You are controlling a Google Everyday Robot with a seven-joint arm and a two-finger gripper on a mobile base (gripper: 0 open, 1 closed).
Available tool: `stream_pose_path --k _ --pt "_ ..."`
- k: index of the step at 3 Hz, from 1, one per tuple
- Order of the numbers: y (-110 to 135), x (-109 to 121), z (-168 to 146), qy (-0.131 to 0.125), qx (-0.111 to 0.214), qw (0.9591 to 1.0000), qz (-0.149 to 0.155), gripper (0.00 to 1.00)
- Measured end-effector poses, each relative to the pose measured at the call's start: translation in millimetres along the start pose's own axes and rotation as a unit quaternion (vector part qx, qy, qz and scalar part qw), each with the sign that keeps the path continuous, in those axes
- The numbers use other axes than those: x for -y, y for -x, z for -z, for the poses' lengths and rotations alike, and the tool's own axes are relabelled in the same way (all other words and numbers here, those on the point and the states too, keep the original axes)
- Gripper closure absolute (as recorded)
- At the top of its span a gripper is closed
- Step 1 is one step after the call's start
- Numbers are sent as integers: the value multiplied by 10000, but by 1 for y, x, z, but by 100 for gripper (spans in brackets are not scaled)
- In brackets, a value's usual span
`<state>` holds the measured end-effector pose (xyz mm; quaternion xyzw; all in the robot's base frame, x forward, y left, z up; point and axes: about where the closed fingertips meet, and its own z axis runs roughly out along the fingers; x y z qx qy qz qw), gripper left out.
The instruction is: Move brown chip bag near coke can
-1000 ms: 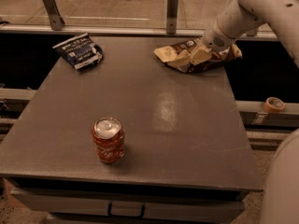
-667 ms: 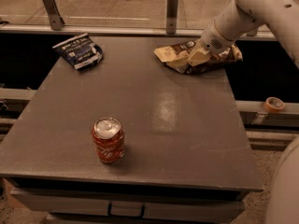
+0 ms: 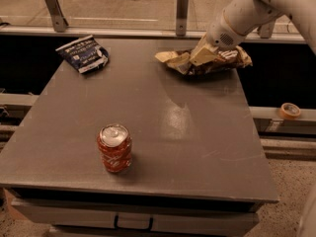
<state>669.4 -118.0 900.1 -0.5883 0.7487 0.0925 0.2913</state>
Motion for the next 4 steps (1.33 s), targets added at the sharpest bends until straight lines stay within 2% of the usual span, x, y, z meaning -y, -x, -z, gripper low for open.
stream_pose_path --k 1,2,3,4 --pt "40 -42 31 370 104 9984 419 100" --pt "40 -42 31 371 104 9984 419 100" --pt "34 -63 29 596 51 9966 570 100" --pt "29 -96 34 863 58 9932 777 100"
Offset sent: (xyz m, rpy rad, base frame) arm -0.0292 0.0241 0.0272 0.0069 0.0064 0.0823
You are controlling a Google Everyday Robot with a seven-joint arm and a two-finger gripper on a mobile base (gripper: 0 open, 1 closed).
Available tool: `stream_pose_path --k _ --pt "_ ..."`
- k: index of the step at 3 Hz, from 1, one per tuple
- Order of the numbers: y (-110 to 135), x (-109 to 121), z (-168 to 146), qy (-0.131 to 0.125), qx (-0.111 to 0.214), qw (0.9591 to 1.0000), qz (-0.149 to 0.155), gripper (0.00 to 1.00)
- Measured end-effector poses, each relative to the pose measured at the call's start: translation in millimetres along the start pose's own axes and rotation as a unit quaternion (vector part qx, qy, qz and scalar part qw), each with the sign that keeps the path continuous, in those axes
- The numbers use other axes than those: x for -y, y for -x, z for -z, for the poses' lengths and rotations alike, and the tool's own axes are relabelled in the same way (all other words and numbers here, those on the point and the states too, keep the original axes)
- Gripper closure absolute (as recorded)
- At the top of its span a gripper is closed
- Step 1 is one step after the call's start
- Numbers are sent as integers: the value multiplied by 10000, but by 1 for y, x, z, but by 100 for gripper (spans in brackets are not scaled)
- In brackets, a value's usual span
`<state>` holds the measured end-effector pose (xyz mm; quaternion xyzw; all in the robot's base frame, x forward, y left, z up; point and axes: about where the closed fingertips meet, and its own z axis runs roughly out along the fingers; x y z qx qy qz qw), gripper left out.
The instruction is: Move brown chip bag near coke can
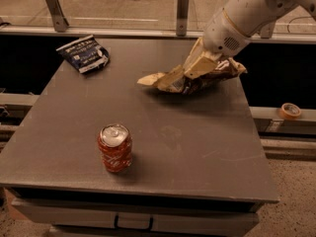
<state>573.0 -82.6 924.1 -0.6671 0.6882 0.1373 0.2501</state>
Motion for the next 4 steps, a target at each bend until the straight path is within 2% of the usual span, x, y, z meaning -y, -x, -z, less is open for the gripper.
stream_pose_path --k 1,2,4 --pt "1 -33 1 258 -17 9995 192 100" --pt "-2 -67 2 554 -1 9983 184 100" --pt "-16 -134 -3 1141 9 9934 -103 100"
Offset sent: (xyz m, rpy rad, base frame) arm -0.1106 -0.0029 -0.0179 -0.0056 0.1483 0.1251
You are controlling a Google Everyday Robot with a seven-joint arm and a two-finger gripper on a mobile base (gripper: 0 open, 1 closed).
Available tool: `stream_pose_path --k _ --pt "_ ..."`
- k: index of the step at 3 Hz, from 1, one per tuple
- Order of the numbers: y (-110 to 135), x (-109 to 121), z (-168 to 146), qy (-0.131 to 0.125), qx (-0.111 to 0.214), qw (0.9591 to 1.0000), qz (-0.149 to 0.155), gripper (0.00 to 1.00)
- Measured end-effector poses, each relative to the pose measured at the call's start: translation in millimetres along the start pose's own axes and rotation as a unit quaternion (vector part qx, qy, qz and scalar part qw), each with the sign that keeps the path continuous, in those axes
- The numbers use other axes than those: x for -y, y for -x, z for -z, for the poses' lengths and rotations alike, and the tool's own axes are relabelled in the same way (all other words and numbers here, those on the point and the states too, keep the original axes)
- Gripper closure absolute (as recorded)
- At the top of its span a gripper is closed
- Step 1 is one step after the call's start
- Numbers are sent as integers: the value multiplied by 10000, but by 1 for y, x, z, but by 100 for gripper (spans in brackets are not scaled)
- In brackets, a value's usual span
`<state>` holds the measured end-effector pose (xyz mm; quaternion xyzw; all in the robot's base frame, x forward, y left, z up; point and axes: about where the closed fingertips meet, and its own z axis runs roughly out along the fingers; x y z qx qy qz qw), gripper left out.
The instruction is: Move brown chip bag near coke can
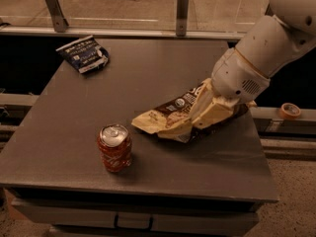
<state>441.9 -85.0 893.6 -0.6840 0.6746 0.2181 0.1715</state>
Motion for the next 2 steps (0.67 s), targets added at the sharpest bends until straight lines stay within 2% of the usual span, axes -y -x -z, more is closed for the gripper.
stream_pose_path --k 1,2 --pt "-1 -24 -15 312 33 9994 -114 82" --pt "4 -40 -31 605 113 9979 -189 59"
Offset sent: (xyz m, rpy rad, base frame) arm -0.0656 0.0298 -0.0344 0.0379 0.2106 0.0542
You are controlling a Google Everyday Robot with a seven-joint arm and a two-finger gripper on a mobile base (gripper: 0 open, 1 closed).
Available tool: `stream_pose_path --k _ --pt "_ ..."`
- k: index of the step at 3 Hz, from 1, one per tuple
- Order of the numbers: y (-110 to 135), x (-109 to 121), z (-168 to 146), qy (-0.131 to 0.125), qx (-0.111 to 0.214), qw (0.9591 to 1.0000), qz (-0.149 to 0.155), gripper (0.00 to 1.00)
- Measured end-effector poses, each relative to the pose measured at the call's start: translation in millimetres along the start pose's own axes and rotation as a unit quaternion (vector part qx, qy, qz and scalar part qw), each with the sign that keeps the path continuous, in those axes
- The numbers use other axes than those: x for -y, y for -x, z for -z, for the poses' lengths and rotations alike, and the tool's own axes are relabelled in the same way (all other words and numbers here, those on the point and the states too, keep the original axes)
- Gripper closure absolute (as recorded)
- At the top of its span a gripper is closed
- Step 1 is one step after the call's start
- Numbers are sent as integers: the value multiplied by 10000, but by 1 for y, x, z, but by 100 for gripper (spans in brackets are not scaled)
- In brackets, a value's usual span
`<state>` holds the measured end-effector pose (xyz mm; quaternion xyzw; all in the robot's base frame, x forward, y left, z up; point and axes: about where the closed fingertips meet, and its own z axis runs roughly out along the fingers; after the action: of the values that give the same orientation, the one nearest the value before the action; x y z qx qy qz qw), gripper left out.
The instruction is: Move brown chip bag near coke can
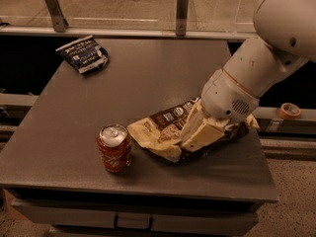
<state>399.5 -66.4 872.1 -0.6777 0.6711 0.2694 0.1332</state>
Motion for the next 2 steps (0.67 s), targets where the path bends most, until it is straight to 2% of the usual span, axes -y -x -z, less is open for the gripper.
stream_pose_path --k 1,2 --pt "7 -9 -12 222 70 9997 -8 35" --pt "11 -14 -16 296 102 9995 -22 12"
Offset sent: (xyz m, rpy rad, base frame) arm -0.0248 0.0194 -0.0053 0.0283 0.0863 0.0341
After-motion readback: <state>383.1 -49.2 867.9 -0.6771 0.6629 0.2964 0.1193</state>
